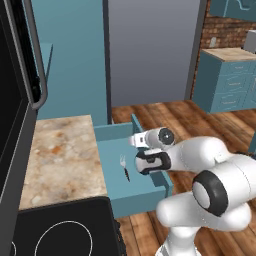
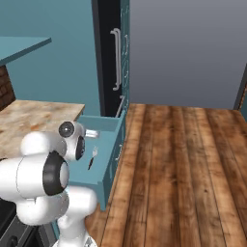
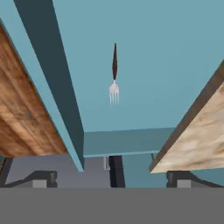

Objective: Organize the utensils by type. Pick up the wooden spoons from the counter and place them in the open cabinet. Then pick up the metallic utensils from the counter and place them in the open drawer.

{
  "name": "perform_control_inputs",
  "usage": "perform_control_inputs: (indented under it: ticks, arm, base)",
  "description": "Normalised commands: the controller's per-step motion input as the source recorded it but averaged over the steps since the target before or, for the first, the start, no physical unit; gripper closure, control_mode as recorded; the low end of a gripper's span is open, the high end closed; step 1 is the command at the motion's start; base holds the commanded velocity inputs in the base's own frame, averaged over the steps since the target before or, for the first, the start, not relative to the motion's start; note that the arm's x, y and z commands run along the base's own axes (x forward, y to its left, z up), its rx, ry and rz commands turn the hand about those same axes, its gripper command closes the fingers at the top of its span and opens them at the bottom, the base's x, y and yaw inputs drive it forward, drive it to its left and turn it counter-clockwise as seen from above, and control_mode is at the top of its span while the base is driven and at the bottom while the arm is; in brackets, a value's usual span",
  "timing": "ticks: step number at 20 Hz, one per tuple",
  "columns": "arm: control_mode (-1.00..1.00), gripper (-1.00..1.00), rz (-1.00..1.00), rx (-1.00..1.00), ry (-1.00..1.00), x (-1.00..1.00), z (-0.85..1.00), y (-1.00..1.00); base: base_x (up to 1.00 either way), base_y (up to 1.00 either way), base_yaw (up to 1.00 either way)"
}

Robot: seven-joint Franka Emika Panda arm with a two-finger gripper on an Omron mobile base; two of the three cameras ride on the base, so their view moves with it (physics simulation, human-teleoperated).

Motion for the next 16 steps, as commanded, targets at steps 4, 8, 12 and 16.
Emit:
perform_control_inputs:
  ticks: [4,8,12,16]
  arm:
    - [-1.00,-1.00,-0.08,0.00,-0.10,-0.90,0.47,-0.16]
    - [-1.00,-1.00,-0.11,-0.03,0.03,-0.88,0.38,-0.13]
    - [-1.00,-1.00,-0.13,-0.02,0.21,-0.88,0.05,-0.18]
    - [-1.00,-1.00,-0.05,0.00,0.25,-0.96,0.00,-0.29]
  base:
    - [0.00,0.00,0.00]
    - [0.00,0.00,0.00]
    - [0.00,0.00,0.00]
    - [0.00,0.00,0.00]
